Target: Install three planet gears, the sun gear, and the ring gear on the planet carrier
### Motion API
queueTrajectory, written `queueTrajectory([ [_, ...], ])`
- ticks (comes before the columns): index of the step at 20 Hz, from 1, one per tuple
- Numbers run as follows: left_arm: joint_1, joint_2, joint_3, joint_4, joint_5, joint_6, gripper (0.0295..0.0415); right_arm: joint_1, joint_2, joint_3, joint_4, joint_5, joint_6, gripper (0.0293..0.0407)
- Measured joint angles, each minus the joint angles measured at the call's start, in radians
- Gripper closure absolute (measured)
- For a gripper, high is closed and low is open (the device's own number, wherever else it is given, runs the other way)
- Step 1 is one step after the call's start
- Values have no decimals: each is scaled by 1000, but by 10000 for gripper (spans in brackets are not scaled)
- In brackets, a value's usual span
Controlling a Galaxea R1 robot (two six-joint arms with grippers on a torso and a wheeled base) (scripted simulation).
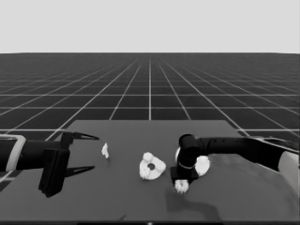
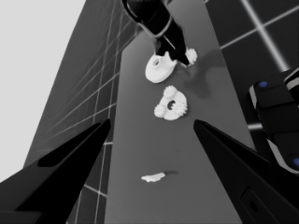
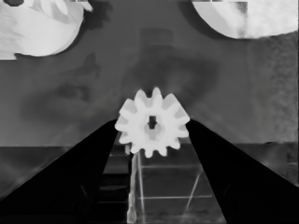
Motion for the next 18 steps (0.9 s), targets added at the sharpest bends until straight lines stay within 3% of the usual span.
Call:
queueTrajectory([
  [1,0,0,0,0,0,0,326,153,-6,47,132,-3,40,390],
  [2,0,0,0,0,0,0,326,248,-4,47,215,7,44,390],
  [4,0,0,0,0,0,0,326,332,1,28,291,17,30,390],
  [9,0,0,0,0,0,0,326,369,3,12,328,20,17,390],
  [12,0,0,0,0,0,0,326,358,358,-498,317,10,-138,390],
  [18,0,0,0,0,0,0,326,353,462,-691,313,6,-227,390],
])
